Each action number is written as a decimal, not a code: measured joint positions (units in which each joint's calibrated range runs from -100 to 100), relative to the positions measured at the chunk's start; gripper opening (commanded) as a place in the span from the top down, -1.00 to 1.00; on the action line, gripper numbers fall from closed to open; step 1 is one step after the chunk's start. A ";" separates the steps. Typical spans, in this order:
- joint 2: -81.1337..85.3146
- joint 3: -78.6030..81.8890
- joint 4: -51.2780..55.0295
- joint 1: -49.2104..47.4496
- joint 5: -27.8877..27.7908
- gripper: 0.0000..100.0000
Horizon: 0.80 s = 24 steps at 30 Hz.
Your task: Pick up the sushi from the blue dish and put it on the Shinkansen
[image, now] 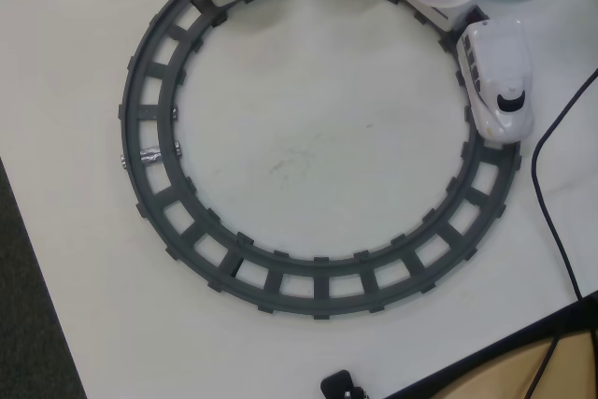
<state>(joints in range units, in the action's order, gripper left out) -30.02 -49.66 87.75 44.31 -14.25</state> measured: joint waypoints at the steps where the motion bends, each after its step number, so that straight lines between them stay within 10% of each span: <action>1: 1.94 0.00 0.61 -0.08 0.42 0.95; 24: 6.32 0.00 4.11 -16.70 6.75 0.95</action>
<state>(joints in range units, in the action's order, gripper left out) -23.71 -49.66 91.86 27.61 -7.50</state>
